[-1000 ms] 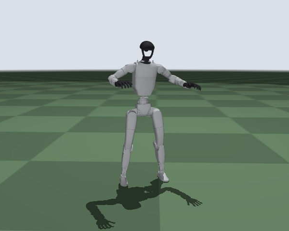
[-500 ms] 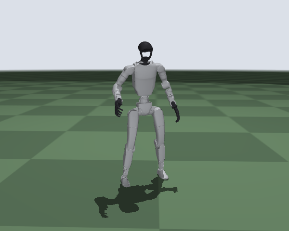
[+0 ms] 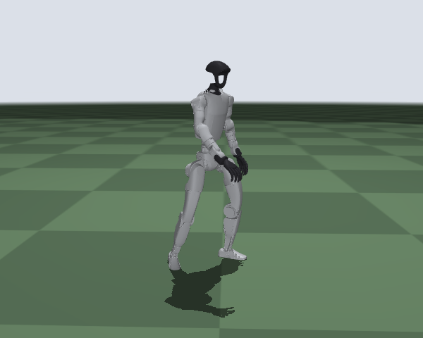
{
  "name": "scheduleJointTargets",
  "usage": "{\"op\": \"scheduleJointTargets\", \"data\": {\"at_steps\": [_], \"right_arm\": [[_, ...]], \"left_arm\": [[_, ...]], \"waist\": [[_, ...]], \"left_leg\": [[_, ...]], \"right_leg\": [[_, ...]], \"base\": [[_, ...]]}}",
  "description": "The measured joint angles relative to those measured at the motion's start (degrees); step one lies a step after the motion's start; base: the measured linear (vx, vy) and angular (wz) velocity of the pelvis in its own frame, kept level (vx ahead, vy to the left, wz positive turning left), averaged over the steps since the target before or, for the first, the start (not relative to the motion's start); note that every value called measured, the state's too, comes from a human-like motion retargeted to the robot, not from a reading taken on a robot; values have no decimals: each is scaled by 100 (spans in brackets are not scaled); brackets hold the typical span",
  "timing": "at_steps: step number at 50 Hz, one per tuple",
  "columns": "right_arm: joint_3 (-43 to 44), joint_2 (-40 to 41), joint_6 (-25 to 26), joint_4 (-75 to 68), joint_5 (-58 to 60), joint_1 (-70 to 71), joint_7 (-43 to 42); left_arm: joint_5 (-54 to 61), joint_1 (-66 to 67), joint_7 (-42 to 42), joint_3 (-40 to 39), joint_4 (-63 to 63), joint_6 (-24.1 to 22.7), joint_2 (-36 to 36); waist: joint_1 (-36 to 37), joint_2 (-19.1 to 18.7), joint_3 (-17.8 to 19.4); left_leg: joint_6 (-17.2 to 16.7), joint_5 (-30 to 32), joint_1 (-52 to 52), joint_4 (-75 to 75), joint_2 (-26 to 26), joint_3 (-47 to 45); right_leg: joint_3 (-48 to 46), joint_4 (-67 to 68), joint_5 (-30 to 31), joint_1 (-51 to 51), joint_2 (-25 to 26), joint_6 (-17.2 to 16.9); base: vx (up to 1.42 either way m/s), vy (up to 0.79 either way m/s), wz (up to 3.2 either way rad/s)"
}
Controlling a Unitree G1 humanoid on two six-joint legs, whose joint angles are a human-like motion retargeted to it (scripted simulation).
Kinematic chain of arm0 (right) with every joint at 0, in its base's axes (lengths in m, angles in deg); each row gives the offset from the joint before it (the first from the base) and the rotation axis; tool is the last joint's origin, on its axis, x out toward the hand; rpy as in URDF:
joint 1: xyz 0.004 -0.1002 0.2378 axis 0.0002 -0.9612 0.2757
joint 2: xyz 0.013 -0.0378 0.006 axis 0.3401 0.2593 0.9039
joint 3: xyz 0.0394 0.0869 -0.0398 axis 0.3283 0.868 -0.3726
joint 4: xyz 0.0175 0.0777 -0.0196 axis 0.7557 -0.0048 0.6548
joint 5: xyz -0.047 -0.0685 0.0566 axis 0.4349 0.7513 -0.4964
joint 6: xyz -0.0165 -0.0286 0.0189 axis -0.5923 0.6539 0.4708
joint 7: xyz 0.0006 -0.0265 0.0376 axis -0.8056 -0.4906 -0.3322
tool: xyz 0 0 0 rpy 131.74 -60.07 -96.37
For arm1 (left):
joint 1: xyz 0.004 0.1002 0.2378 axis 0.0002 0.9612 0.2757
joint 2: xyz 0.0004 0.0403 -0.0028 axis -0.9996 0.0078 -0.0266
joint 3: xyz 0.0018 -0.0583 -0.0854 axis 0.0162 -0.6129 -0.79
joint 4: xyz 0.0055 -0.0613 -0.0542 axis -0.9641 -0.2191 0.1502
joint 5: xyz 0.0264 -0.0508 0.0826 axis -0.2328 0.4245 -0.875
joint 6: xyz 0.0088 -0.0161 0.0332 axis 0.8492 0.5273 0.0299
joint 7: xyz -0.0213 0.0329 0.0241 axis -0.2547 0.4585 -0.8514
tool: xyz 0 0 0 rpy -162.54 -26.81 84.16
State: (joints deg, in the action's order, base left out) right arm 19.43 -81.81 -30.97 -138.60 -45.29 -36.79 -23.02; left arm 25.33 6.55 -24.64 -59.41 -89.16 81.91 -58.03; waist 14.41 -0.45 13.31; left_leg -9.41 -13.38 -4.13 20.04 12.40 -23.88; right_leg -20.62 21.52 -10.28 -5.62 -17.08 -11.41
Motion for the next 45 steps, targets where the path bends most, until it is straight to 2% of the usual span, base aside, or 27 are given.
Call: {"op": "scheduleJointTargets", "data": {"at_steps": [3, 7, 9, 12, 15, 17, 20, 24, 26, 28, 30, 33, 37, 40, 42, 45], "right_arm": [[1055, -102, -59, 464, -1524, -605, -278], [2387, -92, -280, 1350, -4039, -1674, -308], [2974, -14, -333, 1855, -5655, -2152, -515], [3714, 113, -699, 2411, -7173, -2689, -522], [4229, -29, -900, 2868, -7727, -2979, -394], [4492, -197, -1171, 3183, -7943, -2977, -646], [4690, -688, -1267, 3534, -7400, -2797, -896], [4712, -1405, -1044, 3898, -6155, -2185, -1339], [4606, -1706, -793, 4060, -5360, -1790, -1535], [4389, -1952, -498, 4176, -4351, -1382, -1587], [4040, -2146, -419, 4137, -3068, -952, -1441], [3024, -2427, -52, 3704, -1622, -237, -1453], [863, -2373, 122, 2187, -237, 726, -897], [-669, -1848, -23, 711, 406, 1217, -75], [-1021, -1399, -59, -16, 573, 1183, 201], [-765, -908, 95, -493, 539, 882, 79]], "left_arm": [[28, -161, -51, -13, 55, 192, -59], [-103, -347, -132, 95, 203, 480, -254], [-318, -442, -72, 12, 316, 619, -366], [-124, -561, 5, -6, 543, 702, -559], [145, -714, -26, -55, 733, 726, -698], [360, -818, 46, -47, 815, 692, -765], [536, -959, 61, 40, 876, 622, -860], [702, -1131, 80, 225, 882, 477, -983], [674, -1186, 61, 271, 870, 402, -1001], [525, -1150, -13, 242, 872, 306, -965], [546, -1092, -42, 266, 891, 80, -882], [503, -1016, 189, 262, 932, -30, -659], [366, -818, 242, 439, 960, -161, -346], [143, -688, -26, 631, 872, -207, -160], [-53, -540, -134, 726, 822, -209, -99], [-261, -266, -169, 766, 776, -147, -80]], "waist": [[-162, -101, 196], [-358, -145, 398], [-456, -92, 412], [-648, -92, 441], [-865, -135, 480], [-1025, -182, 484], [-1258, -231, 492], [-1515, -210, 520], [-1614, -147, 578], [-1655, -119, 639], [-1634, -224, 686], [-1556, -497, 705], [-1490, -626, 696], [-1397, -698, 670], [-1278, -728, 644], [-1124, -725, 618]], "left_leg": [[-40, 146, 186, -209, -96, 577], [40, 132, 418, -334, -231, 1192], [136, 289, 543, -679, -357, 1420], [149, 349, 662, -927, -411, 1844], [149, 338, 642, -939, -430, 2265], [102, 322, 607, -951, -425, 2525], [60, 293, 571, -976, -464, 2886], [-46, 231, 675, -1135, -635, 3289], [-71, 174, 865, -1272, -801, 3483], [-46, 87, 1130, -1404, -937, 3675], [-20, -36, 1296, -1377, -969, 3870], [-24, -190, 1112, -848, -905, 3668], [97, -507, 502, 588, -716, 2201], [188, -755, -16, 1779, -582, 1462], [184, -855, -309, 2392, -625, 1363], [157, -925, -621, 2993, -628, 1210]], "right_leg": [[-281, 255, 386, -326, 11, 308], [-33, 1963, 930, 177, -210, 792], [423, 2966, 844, 823, -241, 979], [878, 3967, 470, 1543, -71, 1052], [1099, 4320, 288, 2097, 107, 1078], [1233, 4143, 229, 2377, 267, 1046], [1435, 3332, 184, 2605, 444, 890], [1689, 993, 105, 2298, 510, 513], [1891, -267, 397, 1915, 447, 244], [2067, -935, 865, 1573, 364, 57], [2055, -979, 1111, 1370, 326, 24], [1820, -564, 904, 1372, 286, 17], [1527, -161, 573, 1348, 36, -7], [1378, -94, 495, 1296, -93, 56], [1301, -90, 464, 1253, -138, 62], [1151, -143, 426, 1133, -188, 56]], "base": [[27, 30, 157], [28, 25, 147], [27, 15, 127], [28, 8, 132], [26, 2, 127], [25, -4, 119], [26, -9, 111], [30, -18, 107], [34, -25, 105], [35, -28, 82], [31, -27, 61], [25, -25, 51], [20, -23, 63], [15, -18, 53], [16, -14, 33], [16, -11, 36]]}}
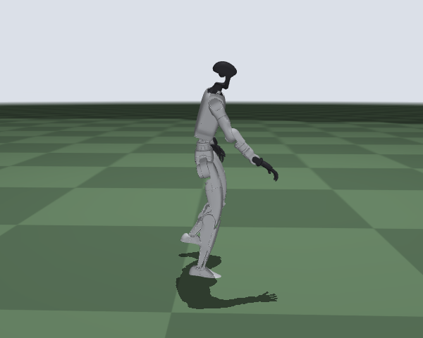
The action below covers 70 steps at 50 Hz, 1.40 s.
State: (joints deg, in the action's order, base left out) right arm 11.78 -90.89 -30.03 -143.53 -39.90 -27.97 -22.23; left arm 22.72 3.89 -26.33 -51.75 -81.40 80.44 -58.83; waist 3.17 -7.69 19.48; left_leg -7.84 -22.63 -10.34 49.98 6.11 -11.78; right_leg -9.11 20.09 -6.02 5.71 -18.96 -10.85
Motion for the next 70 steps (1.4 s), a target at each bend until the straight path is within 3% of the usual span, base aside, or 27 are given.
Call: {"op": "scheduleJointTargets", "data": {"at_steps": [5, 8, 10, 15, 20, 23, 27, 30, 35, 38, 40, 43, 45, 47, 50, 54, 55, 60, 67, 70], "right_arm": [[959, 292, 117, 391, -533, -569, -407], [1667, 426, 51, 583, -1591, -1003, -501], [2348, 527, -68, 646, -2767, -1336, -538], [4491, 856, -580, 851, -6317, -2222, -527], [6022, 979, -1248, 1638, -9428, -3127, -630], [6650, 1010, -2084, 2246, -10716, -3353, -1076], [6852, 548, -2351, 2849, -10439, -3450, -1161], [6801, 54, -2199, 3269, -9447, -3421, -1268], [6235, -957, -1639, 3902, -7460, -2910, -1533], [5616, -1482, -919, 4133, -5519, -2518, -1735], [5033, -1744, -365, 4214, -4123, -2120, -1765], [3906, -1937, 273, 4159, -2282, -1503, -1589], [3031, -1920, 287, 3960, -1236, -1155, -1274], [1983, -1795, -28, 3452, -455, -616, -899], [612, -1453, -207, 2466, 226, -61, -199], [-51, -856, -284, 1320, 391, -5, 298], [-15, -735, -259, 1134, 384, -101, 348], [768, -469, -157, 971, -278, -785, 140], [2477, -1, -312, 1103, -3179, -1958, 48], [3473, 329, -374, 904, -4998, -2449, 231]], "left_arm": [[116, 418, 11, -305, -184, 175, 23], [247, 603, -88, -540, -300, 286, 8], [316, 623, -243, -683, -369, 389, -42], [373, 495, -712, -997, -448, 688, -223], [252, 130, -725, -1125, -307, 827, -528], [393, -128, -363, -1083, -158, 787, -702], [413, -527, -175, -902, -69, 826, -1002], [262, -729, -125, -796, -48, 890, -1168], [404, -1386, 48, -576, 20, 795, -1269], [572, -1545, 192, -464, 83, 645, -1172], [582, -1614, 224, -418, 102, 540, -1091], [274, -1576, 156, -383, 113, 459, -919], [-3, -1390, 226, -335, 96, 325, -729], [144, -1355, 337, -154, 57, 81, -611], [57, -1117, 286, -117, -6, 17, -378], [153, -708, 158, -154, -107, 9, -225], [173, -583, 101, -190, -135, 9, -209], [366, 68, 106, -595, -365, 94, -222], [700, 773, -202, -1347, -878, 319, -225], [630, 850, -606, -1490, -1149, 558, -236]], "waist": [[-12, 11, -85], [-48, 31, -212], [-41, 65, -294], [34, 149, -495], [19, 323, -403], [-108, 390, -316], [-310, 451, -239], [-519, 477, -347], [-659, 441, -251], [-739, 472, -264], [-783, 508, -234], [-734, 586, -219], [-638, 500, -297], [-511, 311, -215], [-309, 145, -201], [-244, 83, -238], [-223, 85, -242], [-8, 162, -354], [313, 369, -439], [437, 445, -456]], "left_leg": [[-17, -62, -106, 4, 339, -523], [-105, -55, 88, -699, 458, -847], [-138, 55, 360, -1471, 522, -1218], [-273, 1073, 1105, -3563, 412, -1625], [-120, 1180, 1317, -3805, 300, -991], [-189, 1195, 1545, -4068, 269, -664], [-256, 1281, 1777, -4406, 266, -214], [-228, 1302, 1775, -4429, 268, 168], [-281, 1294, 1676, -4481, 268, 679], [-313, 1177, 1650, -4386, 139, 992], [-353, 1092, 1710, -4364, 8, 1172], [-311, 946, 1864, -4313, -274, 1414], [-209, 775, 1800, -3922, -365, 1535], [-127, 686, 1720, -3579, -342, 1609], [-80, 464, 1269, -2496, -327, 1248], [33, 82, 405, -794, -98, 394], [155, -41, 330, -602, -66, 218], [-70, 66, -310, 158, 66, -67], [-143, -21, -60, -1201, 470, -568], [-186, 582, 449, -2659, 437, -657]], "right_leg": [[-429, 21, -112, -218, 15, 14], [-744, -8, -166, -398, 73, -51], [-972, -64, -186, -546, 115, -124], [-1494, -162, -126, -901, 267, -188], [-1552, 1142, 311, -664, -52, 197], [-1076, 2574, 593, -40, -224, 441], [-685, 4063, -13, 710, -310, 872], [-414, 4479, -400, 1106, -140, 979], [271, 3710, -561, 1521, 607, 772], [409, 2357, -670, 1291, 737, 552], [482, 1077, -586, 934, 780, 375], [873, -565, 228, 325, 754, 105], [973, -775, 558, 127, 705, 41], [884, -747, 511, -33, 708, 47], [622, -170, 159, 16, 553, -228], [238, -43, -84, -171, 314, -61], [141, -39, -114, -241, 259, -21], [-262, -17, -222, -497, 99, -46], [-657, -244, -320, -983, 148, -196], [-759, -222, -328, -1159, 177, -194]], "base": [[18, -5, 62], [20, 2, 75], [20, 6, 80], [19, 13, 80], [17, 21, 93], [18, 19, 109], [18, 12, 109], [18, 5, 114], [19, -2, 100], [26, -10, 101], [31, -15, 94], [34, -19, 77], [33, -19, 56], [29, -19, 47], [27, -18, 53], [24, -13, 93], [24, -9, 89], [25, -5, 69], [29, 4, 34], [31, 16, 26]]}}
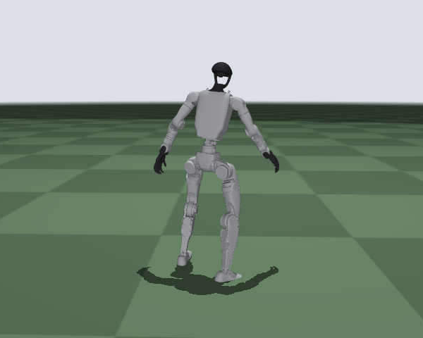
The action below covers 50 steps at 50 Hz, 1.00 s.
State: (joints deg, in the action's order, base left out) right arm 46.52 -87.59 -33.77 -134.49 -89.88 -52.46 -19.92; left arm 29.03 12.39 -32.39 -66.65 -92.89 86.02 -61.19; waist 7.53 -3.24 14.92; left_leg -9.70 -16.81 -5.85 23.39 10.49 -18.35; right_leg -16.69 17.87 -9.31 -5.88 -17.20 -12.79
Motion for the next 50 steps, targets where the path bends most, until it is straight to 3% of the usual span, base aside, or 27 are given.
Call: {"op": "scheduleJointTargets", "data": {"at_steps": [3, 7, 10, 15, 20, 26, 28, 30, 32, 34, 37, 40, 43, 50], "right_arm": [[1156, 276, -51, -44, -1711, -560, 81], [2357, 420, -187, 582, -3570, -1322, -688], [2754, 319, -295, 1021, -3391, -1807, -1292], [2804, -312, -263, 1496, -2394, -2001, -1804], [2586, -1064, -130, 1906, -1309, -1478, -2017], [1550, -1713, 670, 2153, 959, -378, -2497], [905, -1813, 892, 2099, 1720, 93, -2622], [-91, -1886, 1133, 1784, 2583, 801, -2407], [-1063, -1838, 1145, 1374, 3452, 1309, -1858], [-2121, -1792, 1129, 931, 4033, 1834, -1185], [-2807, -1381, 818, 345, 4529, 2000, -284], [-2583, -972, 779, 70, 4034, 1732, -59], [-1644, -565, 813, 134, 3107, 1097, -357], [103, 312, 487, 55, 246, -216, -857]], "left_arm": [[-126, 4, -373, -64, -122, 270, -40], [-370, -164, -407, -217, 35, 418, -71], [-445, -323, -404, -183, 272, 434, -204], [-760, -893, -43, 215, 549, 462, -660], [-927, -1739, 320, 694, 840, 420, -1046], [-438, -2563, 742, 1255, 1382, 75, -1185], [-427, -2714, 861, 1432, 1522, -70, -1144], [-542, -2804, 865, 1549, 1601, -162, -1065], [-798, -2675, 680, 1619, 1653, -245, -939], [-745, -2596, 594, 1756, 1706, -194, -829], [-1065, -2064, 179, 1710, 1683, -243, -590], [-1130, -1587, 62, 1560, 1576, -223, -417], [-1116, -968, 55, 1209, 1395, -193, -199], [-773, 245, -21, 508, 745, -64, 286]], "waist": [[2, 50, -2], [-318, 41, 244], [-581, 50, 371], [-956, 122, 384], [-1148, 81, 308], [-1301, 59, 268], [-1364, 71, 311], [-1448, 2, 414], [-1451, -155, 420], [-1415, -383, 490], [-1355, -481, 457], [-1245, -481, 437], [-1129, -449, 387], [-746, -228, 259]], "left_leg": [[-26, 551, 275, -613, -100, 350], [-22, 598, 628, -870, -222, 784], [-29, 632, 1016, -1276, -263, 1087], [-6, 664, 1235, -1592, -285, 1525], [-18, 636, 1297, -1783, -288, 1805], [-112, 281, 1396, -1646, -560, 2098], [-91, 59, 1444, -1349, -748, 2201], [1, -163, 1429, -841, -887, 2251], [157, -290, 1311, -143, -912, 2184], [90, -78, 976, 783, -891, 2142], [-27, 246, 516, 2133, -936, 1945], [27, 177, -81, 3214, -891, 1591], [147, -110, -456, 3640, -819, 1260], [24, 0, -946, 2718, -770, 937]], "right_leg": [[-120, 184, 80, -158, 4, 129], [-178, 1021, 676, -137, -118, 521], [180, 2553, 1082, 506, -188, 957], [801, 4511, 489, 1916, 47, 1203], [752, 4469, 165, 2793, 275, 1196], [442, 1840, -248, 2590, 438, 645], [468, 618, 133, 2168, 483, 411], [635, -242, 797, 1740, 544, 404], [735, -25, 823, 1656, 533, 554], [822, 220, 665, 1589, 550, 711], [811, 884, 162, 1522, 360, 457], [897, 869, 5, 1309, 248, 420], [989, 716, -47, 1054, 191, 412], [1317, -49, 100, 534, 179, 68]], "base": [[31, 23, 57], [30, 30, 102], [30, 25, 111], [27, 14, 85], [27, 4, 58], [36, -5, 55], [45, -11, 53], [47, -12, 32], [46, -12, 2], [44, -13, -16], [49, -13, -17], [45, -9, -20], [45, -3, -30], [42, 3, -59]]}}
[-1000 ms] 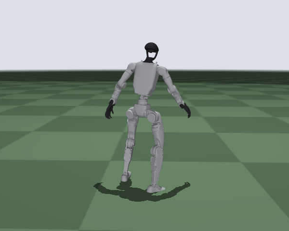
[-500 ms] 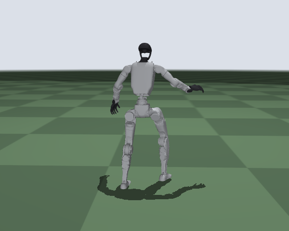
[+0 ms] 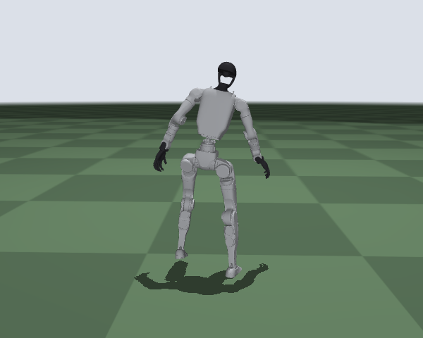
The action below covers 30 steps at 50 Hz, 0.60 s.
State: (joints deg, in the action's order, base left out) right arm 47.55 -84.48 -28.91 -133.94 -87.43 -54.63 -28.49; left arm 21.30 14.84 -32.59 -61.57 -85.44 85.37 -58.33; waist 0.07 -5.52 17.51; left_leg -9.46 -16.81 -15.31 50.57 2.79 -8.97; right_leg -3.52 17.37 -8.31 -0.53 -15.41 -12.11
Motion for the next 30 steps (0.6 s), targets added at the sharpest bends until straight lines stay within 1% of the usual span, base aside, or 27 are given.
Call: {"op": "scheduleJointTargets", "data": {"at_steps": [3, 5, 7, 9, 10, 12, 14, 17, 18, 20, 23, 25, 27, 28, 30], "right_arm": [[787, 274, -186, -180, -1316, -441, -18], [1331, 383, -280, -174, -2076, -783, -51], [1826, 447, -385, -44, -2725, -1206, -123], [2247, 484, -511, 120, -3339, -1635, -259], [2450, 500, -585, 198, -3617, -1847, -331], [2798, 500, -746, 327, -4059, -2174, -584], [3099, 468, -894, 464, -4243, -2437, -892], [3406, 304, -1051, 761, -4090, -2668, -1376], [3456, 211, -1083, 884, -3949, -2694, -1506], [3494, -30, -1097, 1127, -3576, -2675, -1730], [3427, -524, -971, 1427, -2828, -2445, -1949], [3383, -857, -861, 1583, -2230, -2226, -2031], [3167, -1252, -593, 1684, -1805, -1860, -2104], [3042, -1450, -348, 1694, -1456, -1679, -2024], [2823, -1711, -252, 1845, -1183, -1209, -2235]], "left_arm": [[63, 238, -350, -198, -374, 126, 98], [93, 290, -678, -312, -589, 251, 91], [134, 264, -991, -414, -725, 373, 0], [221, 166, -1132, -488, -772, 472, -154], [263, 97, -1147, -519, -773, 507, -249], [311, -116, -909, -544, -703, 536, -458], [257, -362, -501, -542, -580, 513, -675], [126, -812, 236, -487, -333, 488, -991], [121, -996, 445, -454, -245, 498, -1094], [186, -1402, 746, -362, -72, 526, -1291], [333, -2092, 888, -122, 159, 556, -1518], [271, -2511, 811, 71, 287, 502, -1602], [260, -2990, 831, 381, 410, 517, -1669], [218, -3200, 781, 523, 466, 514, -1676], [225, -3542, 855, 775, 591, 421, -1658]], "waist": [[172, 78, -23], [260, 119, -38], [320, 155, -59], [330, 198, -77], [331, 236, -88], [267, 303, -66], [195, 338, -18], [82, 346, 78], [42, 355, 94], [-50, 377, 99], [-203, 401, 60], [-356, 423, -19], [-404, 410, -37], [-432, 411, -57], [-490, 405, -101]], "left_leg": [[53, -5, 193, -1109, 318, -431], [53, 107, 399, -1963, 478, -724], [-1, 342, 582, -2670, 510, -813], [-27, 553, 678, -2999, 458, -664], [-18, 601, 699, -3024, 418, -552], [33, 504, 768, -2881, 357, -331], [59, 377, 973, -2858, 352, -165], [99, 358, 1475, -3208, 385, 44], [122, 382, 1621, -3346, 393, 110], [153, 411, 1828, -3543, 413, 246], [157, 387, 1972, -3664, 419, 455], [219, 230, 2015, -3619, 386, 599], [95, 309, 2156, -3842, 345, 727], [71, 292, 2233, -3916, 314, 775], [-6, 237, 2394, -4037, 236, 852]], "right_leg": [[126, -252, -42, -212, 81, -139], [145, -382, -107, -378, 132, -195], [105, -460, -185, -567, 177, -190], [12, -459, -241, -748, 202, -99], [-54, -368, -282, -800, 194, -69], [-179, 34, -236, -826, 171, 62], [-273, 780, -5, -693, 172, 236], [-237, 2376, 552, -120, 234, 664], [-206, 2955, 616, 164, 260, 787], [-226, 3962, 458, 734, 284, 984], [-480, 4768, 119, 1418, 201, 1180], [-749, 4919, 87, 1717, 74, 1133], [-827, 4572, 77, 1928, 148, 1143], [-872, 4308, 23, 1978, 183, 1068], [-958, 3529, -111, 1976, 266, 863]], "base": [[43, 10, -70], [44, 15, -43], [45, 21, -10], [45, 24, 26], [44, 26, 52], [44, 27, 71], [44, 27, 77], [43, 24, 71], [40, 20, 69], [39, 17, 71], [37, 13, 76], [39, 9, 87], [38, 6, 62], [41, 4, 57], [44, 1, 53]]}}
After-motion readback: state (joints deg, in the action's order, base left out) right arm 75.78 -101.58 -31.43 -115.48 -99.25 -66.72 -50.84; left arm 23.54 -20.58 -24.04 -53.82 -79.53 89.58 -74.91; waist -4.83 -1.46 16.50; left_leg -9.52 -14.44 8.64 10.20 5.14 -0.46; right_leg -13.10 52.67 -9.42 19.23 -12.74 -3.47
